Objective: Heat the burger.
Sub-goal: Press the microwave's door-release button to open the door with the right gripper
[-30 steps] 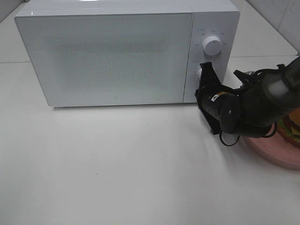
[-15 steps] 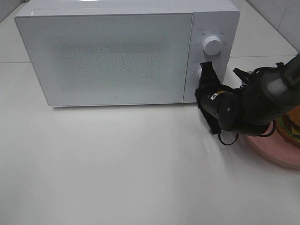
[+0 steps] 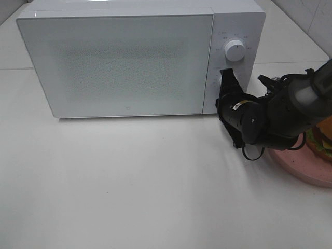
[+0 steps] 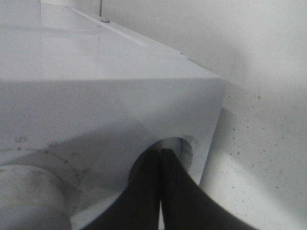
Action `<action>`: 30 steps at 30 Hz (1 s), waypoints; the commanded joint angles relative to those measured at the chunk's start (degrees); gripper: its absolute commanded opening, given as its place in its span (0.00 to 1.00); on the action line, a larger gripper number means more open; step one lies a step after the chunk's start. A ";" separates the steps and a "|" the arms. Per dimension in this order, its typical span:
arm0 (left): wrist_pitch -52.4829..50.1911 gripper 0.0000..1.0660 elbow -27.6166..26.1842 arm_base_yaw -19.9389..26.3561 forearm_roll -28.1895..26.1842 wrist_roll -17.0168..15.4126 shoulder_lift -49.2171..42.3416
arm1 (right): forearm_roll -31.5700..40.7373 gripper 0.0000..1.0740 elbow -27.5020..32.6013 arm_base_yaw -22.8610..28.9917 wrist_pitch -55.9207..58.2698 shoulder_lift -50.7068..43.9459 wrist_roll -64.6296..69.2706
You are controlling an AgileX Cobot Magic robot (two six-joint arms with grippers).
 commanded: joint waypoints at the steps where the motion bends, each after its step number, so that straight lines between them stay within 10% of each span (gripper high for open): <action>1: -0.92 0.00 0.17 0.23 -0.17 -0.17 -1.26 | -5.44 0.00 -4.47 -0.40 -12.61 -1.15 -1.66; 30: -0.92 0.00 0.17 0.23 -0.17 -0.17 -1.20 | -7.62 0.00 -5.27 -1.78 -7.56 -3.44 -1.20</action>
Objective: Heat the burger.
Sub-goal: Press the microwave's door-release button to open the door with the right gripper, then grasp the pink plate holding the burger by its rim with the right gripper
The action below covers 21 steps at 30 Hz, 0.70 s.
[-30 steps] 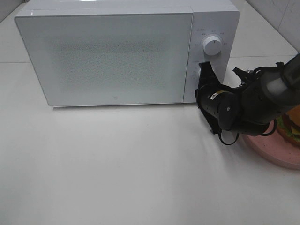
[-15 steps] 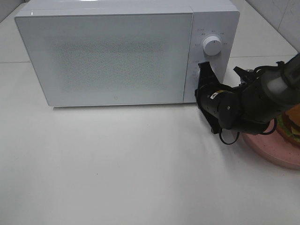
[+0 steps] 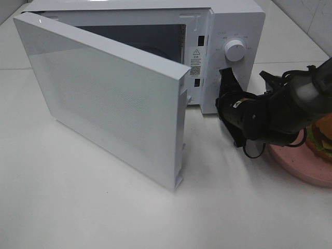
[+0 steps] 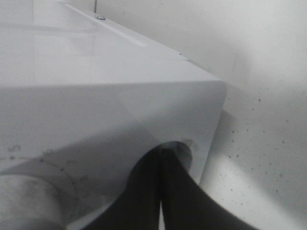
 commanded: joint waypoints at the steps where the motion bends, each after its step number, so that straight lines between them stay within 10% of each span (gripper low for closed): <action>1: -0.92 0.00 0.17 0.23 -0.17 -0.17 -1.20 | -6.65 0.00 -4.13 -0.97 -10.43 -3.21 -0.74; 21: -0.92 0.00 0.17 0.23 -0.17 -0.17 -1.20 | -21.20 0.01 8.59 -0.97 12.15 -14.90 -0.74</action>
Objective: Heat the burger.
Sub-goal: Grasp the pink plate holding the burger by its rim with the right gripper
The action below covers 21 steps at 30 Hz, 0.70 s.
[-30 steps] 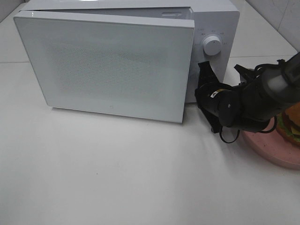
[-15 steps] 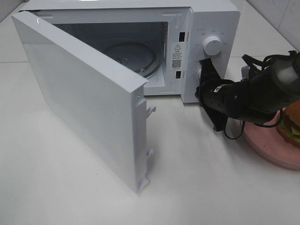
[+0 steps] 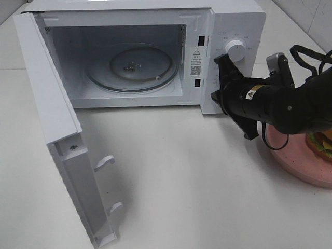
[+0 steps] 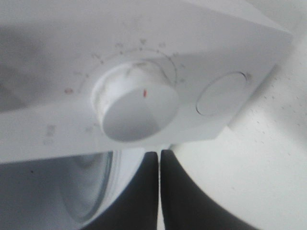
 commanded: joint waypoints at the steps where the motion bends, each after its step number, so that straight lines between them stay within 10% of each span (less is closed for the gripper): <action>1: -0.92 0.00 0.17 0.23 -0.17 -0.17 -1.20 | -4.13 0.01 1.09 -0.23 3.27 -1.66 -1.15; 21: -0.92 0.00 0.17 0.23 -0.17 -0.17 -1.20 | -31.05 0.08 1.20 -0.23 26.07 -10.83 -31.34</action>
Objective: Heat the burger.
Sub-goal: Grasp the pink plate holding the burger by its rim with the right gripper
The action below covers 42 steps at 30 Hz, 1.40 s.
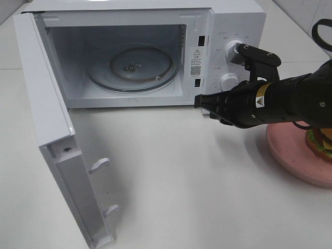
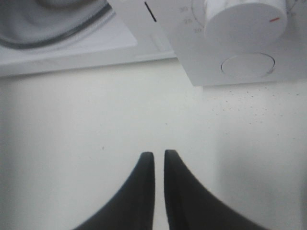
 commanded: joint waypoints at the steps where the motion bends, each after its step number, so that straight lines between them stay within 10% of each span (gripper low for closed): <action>1: -0.92 0.00 0.17 0.23 -0.17 -0.17 -1.20 | -3.09 0.08 -0.17 -0.23 6.88 -1.60 -4.53; 12: -0.92 0.00 0.17 0.23 -0.17 -0.17 -1.20 | -0.63 0.10 -2.69 -0.11 25.44 -1.78 -15.18; 24: -0.92 0.00 0.17 0.23 -0.17 -0.17 -1.20 | 17.36 0.14 -14.67 -0.11 53.34 -1.78 -37.70; 42: -0.92 0.00 0.17 0.23 -0.17 -0.17 -1.20 | 5.67 0.74 -14.84 -0.11 52.31 -1.60 -30.77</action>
